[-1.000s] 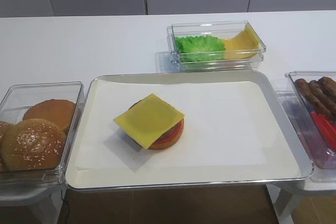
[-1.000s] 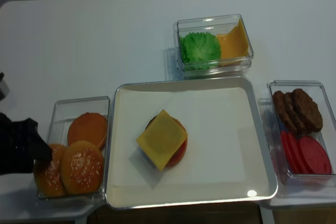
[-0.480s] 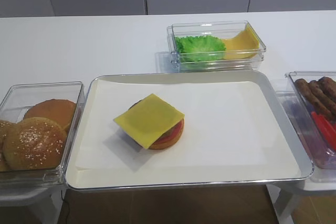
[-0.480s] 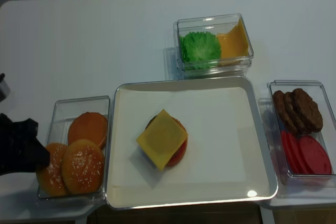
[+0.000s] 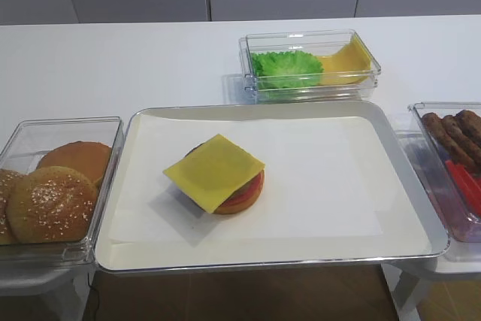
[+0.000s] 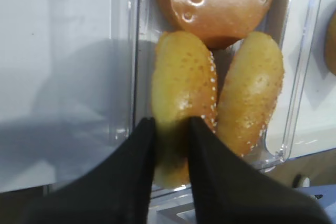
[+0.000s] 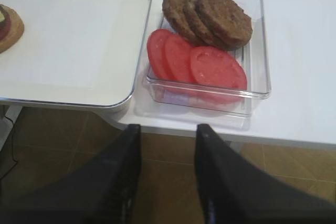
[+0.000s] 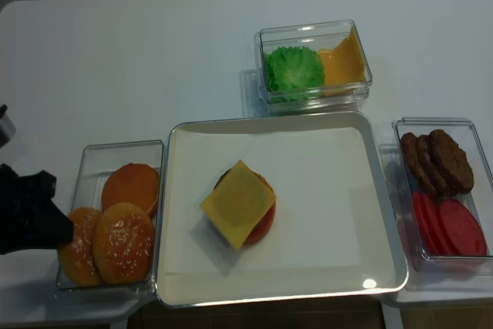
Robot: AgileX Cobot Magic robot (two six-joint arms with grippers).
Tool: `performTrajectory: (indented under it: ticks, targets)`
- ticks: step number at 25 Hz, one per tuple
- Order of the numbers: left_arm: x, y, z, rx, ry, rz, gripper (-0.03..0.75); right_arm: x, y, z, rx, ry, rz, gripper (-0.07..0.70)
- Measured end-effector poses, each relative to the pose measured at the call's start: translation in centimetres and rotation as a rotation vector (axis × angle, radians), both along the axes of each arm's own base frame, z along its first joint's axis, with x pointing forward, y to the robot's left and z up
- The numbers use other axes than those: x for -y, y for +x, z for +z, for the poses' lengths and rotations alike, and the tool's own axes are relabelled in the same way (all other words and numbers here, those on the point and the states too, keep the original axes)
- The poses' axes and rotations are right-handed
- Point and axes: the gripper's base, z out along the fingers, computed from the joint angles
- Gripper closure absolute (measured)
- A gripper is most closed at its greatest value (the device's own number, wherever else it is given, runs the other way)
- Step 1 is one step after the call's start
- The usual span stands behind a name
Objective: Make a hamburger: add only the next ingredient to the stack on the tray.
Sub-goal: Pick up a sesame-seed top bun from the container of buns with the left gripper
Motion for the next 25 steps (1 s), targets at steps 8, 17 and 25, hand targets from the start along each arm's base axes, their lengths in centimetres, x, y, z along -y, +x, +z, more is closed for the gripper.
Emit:
performTrajectory:
  ticks: [8,17,25]
  targets:
    - [0.1,0.1,0.1,0.008,-0.015,0.004,0.575,0.0,0.0,0.0,0.0,0.0,0.0,0.371]
    - [0.2,0.0,0.3,0.022,-0.022,0.002,0.605,0.0,0.0,0.0,0.0,0.0,0.0,0.371]
    - [0.6,-0.4,1.3,0.066,-0.027,0.008,0.654,0.0,0.0,0.0,0.0,0.0,0.0,0.371]
